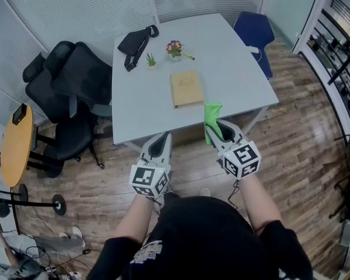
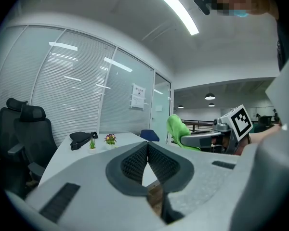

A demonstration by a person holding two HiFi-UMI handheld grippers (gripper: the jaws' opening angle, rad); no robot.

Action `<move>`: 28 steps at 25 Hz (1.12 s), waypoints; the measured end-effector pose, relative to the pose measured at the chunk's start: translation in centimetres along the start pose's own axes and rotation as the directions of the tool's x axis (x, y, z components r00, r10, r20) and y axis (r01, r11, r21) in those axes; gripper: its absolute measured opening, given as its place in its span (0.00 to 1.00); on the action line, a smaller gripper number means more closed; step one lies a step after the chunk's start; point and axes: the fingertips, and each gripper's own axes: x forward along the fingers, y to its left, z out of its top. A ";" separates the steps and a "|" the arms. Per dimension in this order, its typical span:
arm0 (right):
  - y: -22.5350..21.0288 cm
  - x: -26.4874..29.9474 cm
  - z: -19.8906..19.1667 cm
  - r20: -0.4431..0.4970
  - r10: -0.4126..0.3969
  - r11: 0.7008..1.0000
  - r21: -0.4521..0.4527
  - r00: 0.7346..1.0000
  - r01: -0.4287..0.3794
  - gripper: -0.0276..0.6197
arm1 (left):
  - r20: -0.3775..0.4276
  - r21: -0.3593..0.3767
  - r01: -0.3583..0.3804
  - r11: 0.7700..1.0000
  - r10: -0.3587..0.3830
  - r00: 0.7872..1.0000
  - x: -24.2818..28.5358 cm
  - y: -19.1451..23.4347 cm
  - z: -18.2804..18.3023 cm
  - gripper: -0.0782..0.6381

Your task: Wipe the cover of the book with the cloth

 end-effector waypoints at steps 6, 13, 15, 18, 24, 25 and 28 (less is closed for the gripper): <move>0.2 0.3 0.2 -0.002 0.001 1.000 -0.007 1.000 -0.001 0.19 | 0.005 0.002 0.011 1.000 -0.011 1.000 0.4 0.1 0.4 0.12; 0.1 0.6 0.4 0.001 0.001 1.000 -0.006 1.000 -0.001 0.19 | 0.005 0.010 0.014 1.000 -0.014 1.000 0.6 0.3 0.8 0.12; 0.1 0.7 0.4 0.002 0.002 1.000 -0.007 1.000 -0.002 0.19 | 0.005 0.012 0.013 1.000 -0.013 1.000 0.6 0.4 0.8 0.12; 0.0 0.5 0.4 0.003 0.005 1.000 -0.008 1.000 -0.005 0.19 | 0.007 0.014 0.012 1.000 -0.012 1.000 0.5 0.1 0.9 0.12; 0.0 0.2 0.6 0.003 0.011 1.000 -0.009 1.000 -0.011 0.19 | 0.007 0.017 0.009 1.000 -0.009 1.000 0.5 -0.2 1.1 0.12; -0.1 0.3 0.6 0.003 0.011 1.000 -0.010 1.000 -0.011 0.19 | 0.007 0.016 0.008 1.000 -0.008 1.000 0.6 -0.2 1.1 0.12; -0.3 0.3 0.7 0.005 0.012 1.000 -0.010 1.000 -0.012 0.19 | 0.011 0.016 0.006 1.000 -0.006 1.000 0.8 -0.2 1.2 0.12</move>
